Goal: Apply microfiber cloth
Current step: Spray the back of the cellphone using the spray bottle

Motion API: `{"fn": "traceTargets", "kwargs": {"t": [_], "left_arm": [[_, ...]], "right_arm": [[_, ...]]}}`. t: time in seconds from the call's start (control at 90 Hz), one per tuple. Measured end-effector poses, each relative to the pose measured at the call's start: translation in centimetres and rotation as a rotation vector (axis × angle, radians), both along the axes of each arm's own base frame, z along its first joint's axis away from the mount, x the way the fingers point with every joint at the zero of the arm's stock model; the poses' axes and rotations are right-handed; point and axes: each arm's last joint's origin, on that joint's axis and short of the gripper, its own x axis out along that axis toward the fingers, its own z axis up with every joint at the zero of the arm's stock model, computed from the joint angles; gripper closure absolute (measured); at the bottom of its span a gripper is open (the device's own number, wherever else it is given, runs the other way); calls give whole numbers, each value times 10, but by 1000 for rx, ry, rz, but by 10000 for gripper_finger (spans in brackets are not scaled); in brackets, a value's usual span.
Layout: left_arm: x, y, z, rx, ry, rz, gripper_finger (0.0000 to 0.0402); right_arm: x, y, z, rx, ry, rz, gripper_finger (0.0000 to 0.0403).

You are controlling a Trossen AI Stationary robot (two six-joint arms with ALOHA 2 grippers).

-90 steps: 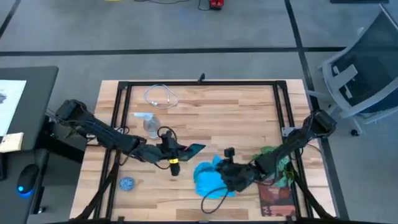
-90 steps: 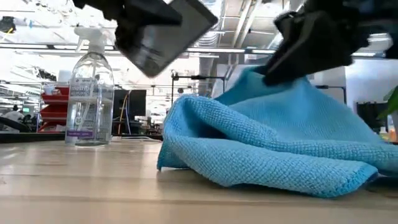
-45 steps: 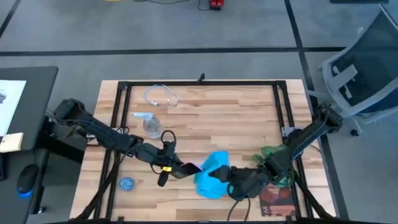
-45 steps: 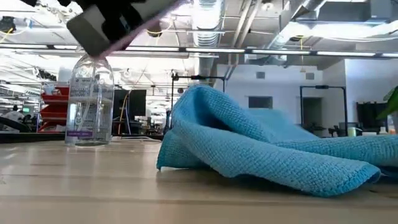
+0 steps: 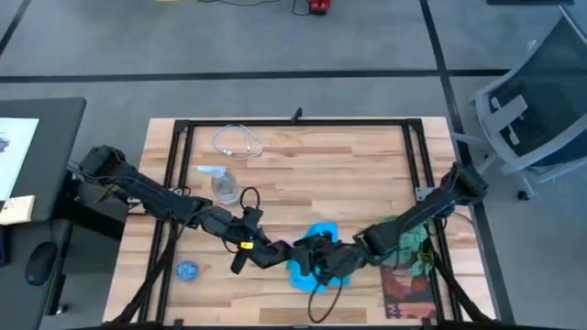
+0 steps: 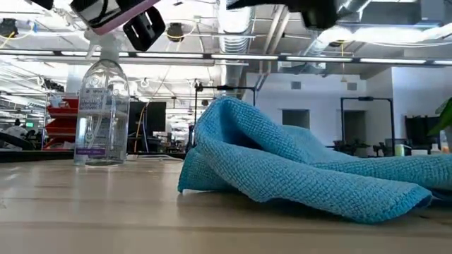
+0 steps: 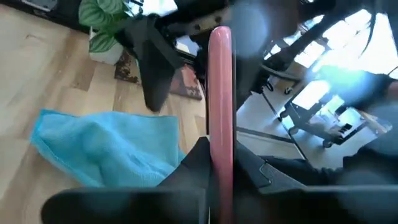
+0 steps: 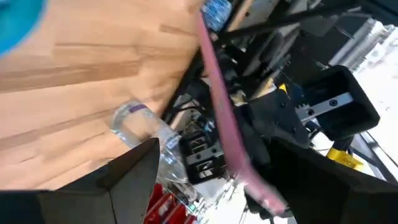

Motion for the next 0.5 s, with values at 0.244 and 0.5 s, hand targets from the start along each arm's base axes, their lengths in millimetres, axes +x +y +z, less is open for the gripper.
{"fn": "traceTargets", "kwargs": {"t": [0.244, 0.5], "left_arm": [[14, -1, -26, -10, 101, 30, 389], [20, 5, -30, 16, 94, 57, 330]], "right_arm": [[17, -4, -16, -4, 3, -36, 175], [9, 1, -25, 252, -8, -206, 381]]}}
